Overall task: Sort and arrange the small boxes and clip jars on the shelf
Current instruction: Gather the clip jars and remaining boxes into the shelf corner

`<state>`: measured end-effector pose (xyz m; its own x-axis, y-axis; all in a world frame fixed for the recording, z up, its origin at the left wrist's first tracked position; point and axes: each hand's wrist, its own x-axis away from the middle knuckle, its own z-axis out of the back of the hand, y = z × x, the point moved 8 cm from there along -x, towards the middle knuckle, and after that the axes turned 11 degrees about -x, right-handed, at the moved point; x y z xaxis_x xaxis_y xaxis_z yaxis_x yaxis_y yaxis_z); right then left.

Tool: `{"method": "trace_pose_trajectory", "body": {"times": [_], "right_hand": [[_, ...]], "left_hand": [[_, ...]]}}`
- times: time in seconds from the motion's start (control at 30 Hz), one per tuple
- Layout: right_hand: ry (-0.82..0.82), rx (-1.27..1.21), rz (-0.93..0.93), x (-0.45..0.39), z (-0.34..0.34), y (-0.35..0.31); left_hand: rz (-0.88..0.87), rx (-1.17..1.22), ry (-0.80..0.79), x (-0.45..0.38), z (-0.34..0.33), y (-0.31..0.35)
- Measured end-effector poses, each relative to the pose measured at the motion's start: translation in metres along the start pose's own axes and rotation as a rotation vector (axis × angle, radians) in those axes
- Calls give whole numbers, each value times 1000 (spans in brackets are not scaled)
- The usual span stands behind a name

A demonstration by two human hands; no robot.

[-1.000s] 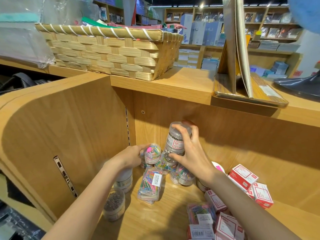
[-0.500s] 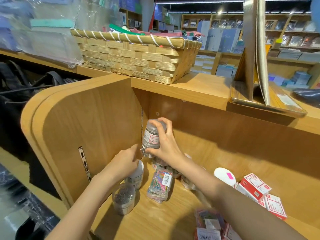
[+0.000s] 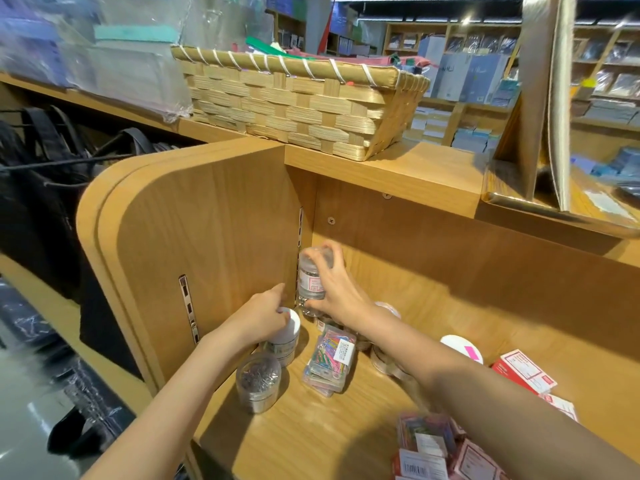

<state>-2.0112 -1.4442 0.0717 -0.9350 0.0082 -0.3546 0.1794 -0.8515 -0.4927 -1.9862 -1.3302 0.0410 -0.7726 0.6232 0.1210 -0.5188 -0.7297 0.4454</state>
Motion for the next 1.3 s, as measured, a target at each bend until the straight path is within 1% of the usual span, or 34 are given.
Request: {"method": "trace_pose_trajectory", "body": {"times": [0.07,0.13,0.23,0.3,0.4,0.53,0.63,0.7,0.8,0.87,0.97,1.07,1.2,1.23,1.3], "right_hand": [[44,-106,-50,3,8,5],[53,-213,-57,4,11,3],[10,-296,-63,4,2,-4],[-21,-296,-75,3,-6,-5],[-51,-200,-95,0,-12,-2],[-146,116,-9,3,-18,1],[-195,241,-7,5,-18,5],[-184,258,-6,3,-14,1],[-106,295,18,4,5,-12],[-119,277,15,10,9,-17],[-167,189,-85,20,10,-12],[-157,150,-141,32,21,-9],[-96,119,-203,56,52,0],[-108,127,-230,64,60,5],[-204,149,-300,82,70,18]], "left_hand": [[13,-7,-6,-1,-1,-2],[5,-7,8,0,0,-5],[-20,8,26,2,1,-7],[-27,4,18,4,0,-7],[-22,-56,6,7,-3,-5],[-59,-72,44,11,-3,-2],[-65,-40,102,12,-4,-3],[-64,-21,163,13,-5,-1],[-77,8,259,13,-4,1],[-99,-17,226,13,-7,2],[-111,-81,120,14,-11,3],[-131,-156,21,20,-18,4],[-150,-186,21,26,-19,8],[-162,-189,29,26,-18,12],[-191,-174,39,26,-18,22]]}}
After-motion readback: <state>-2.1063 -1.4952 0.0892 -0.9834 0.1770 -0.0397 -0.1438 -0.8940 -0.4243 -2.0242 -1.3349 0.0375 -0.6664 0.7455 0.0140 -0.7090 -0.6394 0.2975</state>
